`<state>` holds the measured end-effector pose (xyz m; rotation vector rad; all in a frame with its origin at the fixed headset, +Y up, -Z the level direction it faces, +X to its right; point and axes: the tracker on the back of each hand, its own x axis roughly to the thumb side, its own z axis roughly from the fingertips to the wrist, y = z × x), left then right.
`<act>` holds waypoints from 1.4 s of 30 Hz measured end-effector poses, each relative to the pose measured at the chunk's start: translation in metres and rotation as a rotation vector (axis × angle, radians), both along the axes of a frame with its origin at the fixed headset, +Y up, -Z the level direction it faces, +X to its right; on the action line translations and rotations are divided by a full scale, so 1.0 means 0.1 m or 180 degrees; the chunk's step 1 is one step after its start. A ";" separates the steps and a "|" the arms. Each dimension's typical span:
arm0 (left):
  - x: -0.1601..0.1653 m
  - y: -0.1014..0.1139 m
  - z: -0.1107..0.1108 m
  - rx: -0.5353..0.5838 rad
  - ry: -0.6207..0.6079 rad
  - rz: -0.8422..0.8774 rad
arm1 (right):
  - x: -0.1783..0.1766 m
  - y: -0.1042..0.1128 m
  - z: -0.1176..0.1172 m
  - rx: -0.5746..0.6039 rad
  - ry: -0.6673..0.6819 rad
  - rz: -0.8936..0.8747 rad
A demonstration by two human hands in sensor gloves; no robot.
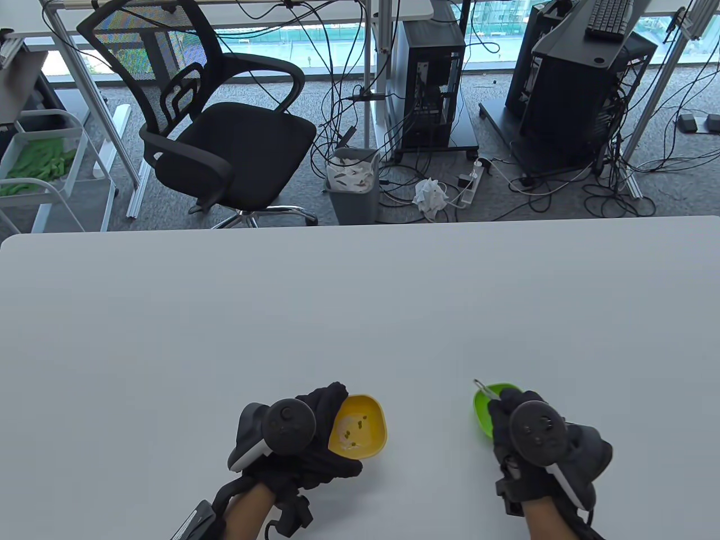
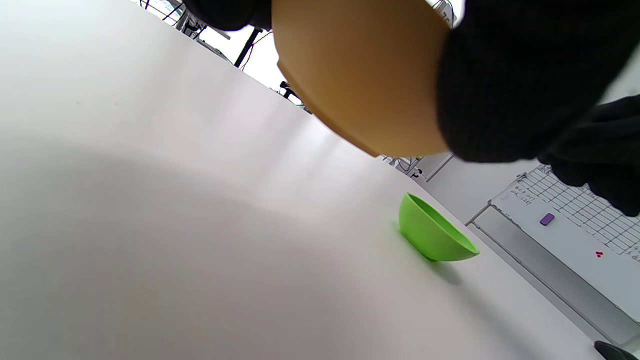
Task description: Pick mung beans with tweezers into small dish
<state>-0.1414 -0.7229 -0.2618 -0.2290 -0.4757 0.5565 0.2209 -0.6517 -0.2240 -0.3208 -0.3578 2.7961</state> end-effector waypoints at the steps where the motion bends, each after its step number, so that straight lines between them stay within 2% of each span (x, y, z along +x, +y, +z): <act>1: 0.00 0.00 0.00 0.0005 -0.0004 0.0015 | 0.06 -0.03 -0.01 -0.0019 -0.0036 0.0003; 6: 0.01 -0.01 0.01 0.0016 0.0005 -0.0040 | 0.27 -0.29 -0.04 -0.0186 -0.0178 -0.0166; 11: 0.01 -0.01 0.00 0.0018 0.0017 -0.0037 | 0.31 -0.35 -0.02 -0.0253 -0.0195 -0.0162; 33: 0.02 -0.02 0.01 0.0011 -0.0002 -0.0059 | 0.29 -0.41 0.00 -0.0323 -0.0212 -0.0252; 37: 0.02 -0.02 0.01 0.0010 -0.0001 -0.0057 | 0.07 -0.28 0.01 -0.0113 0.0052 -0.0247; 42: 0.01 -0.01 0.00 0.0018 0.0012 -0.0039 | -0.65 0.04 0.01 0.0072 0.0775 -0.0274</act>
